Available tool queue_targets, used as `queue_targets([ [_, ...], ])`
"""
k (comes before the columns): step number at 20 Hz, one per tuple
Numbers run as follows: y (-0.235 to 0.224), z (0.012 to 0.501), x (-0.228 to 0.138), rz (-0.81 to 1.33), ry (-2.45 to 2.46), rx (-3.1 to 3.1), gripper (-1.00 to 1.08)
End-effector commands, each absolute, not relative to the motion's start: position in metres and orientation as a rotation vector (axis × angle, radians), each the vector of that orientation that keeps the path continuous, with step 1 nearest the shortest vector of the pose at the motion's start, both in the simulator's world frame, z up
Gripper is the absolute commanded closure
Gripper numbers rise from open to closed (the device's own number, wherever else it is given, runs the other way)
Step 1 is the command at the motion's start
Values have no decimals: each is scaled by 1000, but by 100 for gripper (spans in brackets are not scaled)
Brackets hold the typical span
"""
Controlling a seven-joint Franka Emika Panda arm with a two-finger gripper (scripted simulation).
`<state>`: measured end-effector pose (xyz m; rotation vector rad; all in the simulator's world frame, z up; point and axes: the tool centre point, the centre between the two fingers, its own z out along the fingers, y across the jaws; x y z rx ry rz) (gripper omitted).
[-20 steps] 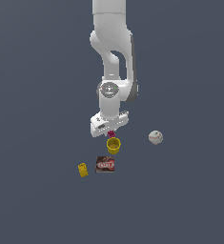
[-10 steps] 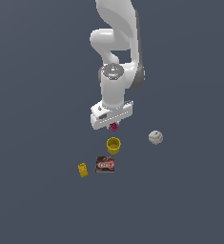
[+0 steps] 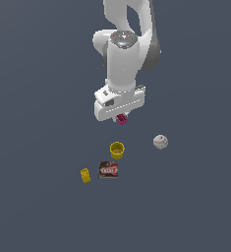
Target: Pick up a designated object from a clutter of objects.
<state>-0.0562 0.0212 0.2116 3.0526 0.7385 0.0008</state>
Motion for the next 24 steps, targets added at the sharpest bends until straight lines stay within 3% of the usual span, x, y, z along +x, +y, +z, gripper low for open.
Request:
queue_targets([
  [1,25,236,-54,0,738,3053,108],
  [13,44,339,-40,0,739,3053,108],
  [24,51,379,-32,0,740,3053,108],
])
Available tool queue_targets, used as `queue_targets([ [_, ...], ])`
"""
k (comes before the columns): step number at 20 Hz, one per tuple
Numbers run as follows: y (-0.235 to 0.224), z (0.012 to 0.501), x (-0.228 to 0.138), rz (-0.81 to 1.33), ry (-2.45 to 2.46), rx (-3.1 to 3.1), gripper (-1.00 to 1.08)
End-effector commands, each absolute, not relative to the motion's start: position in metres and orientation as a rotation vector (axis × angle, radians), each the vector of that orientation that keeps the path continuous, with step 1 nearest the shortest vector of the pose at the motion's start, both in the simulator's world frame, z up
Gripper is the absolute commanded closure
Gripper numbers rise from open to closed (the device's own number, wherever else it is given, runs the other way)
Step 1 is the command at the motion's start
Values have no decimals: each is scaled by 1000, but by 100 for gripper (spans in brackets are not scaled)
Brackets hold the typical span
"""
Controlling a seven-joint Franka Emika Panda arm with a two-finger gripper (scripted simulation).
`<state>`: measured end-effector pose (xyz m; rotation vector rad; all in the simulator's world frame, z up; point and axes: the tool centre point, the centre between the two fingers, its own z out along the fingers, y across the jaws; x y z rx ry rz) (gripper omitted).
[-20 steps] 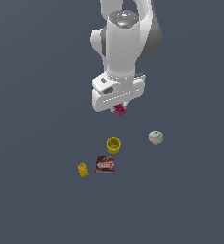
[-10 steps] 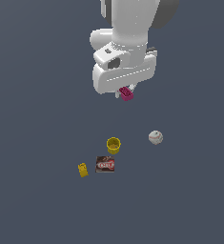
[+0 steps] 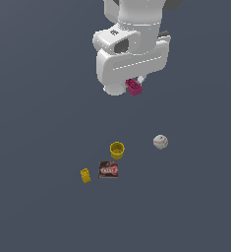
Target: Pick up a designated object from a clutter of objects.
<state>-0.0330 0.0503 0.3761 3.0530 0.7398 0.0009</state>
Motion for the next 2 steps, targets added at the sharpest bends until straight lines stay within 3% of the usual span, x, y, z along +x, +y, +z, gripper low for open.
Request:
queue_targets([
  [1,51,380,-32,0,740,3053,108],
  [2,51,380,-32,0,740,3053,108],
])
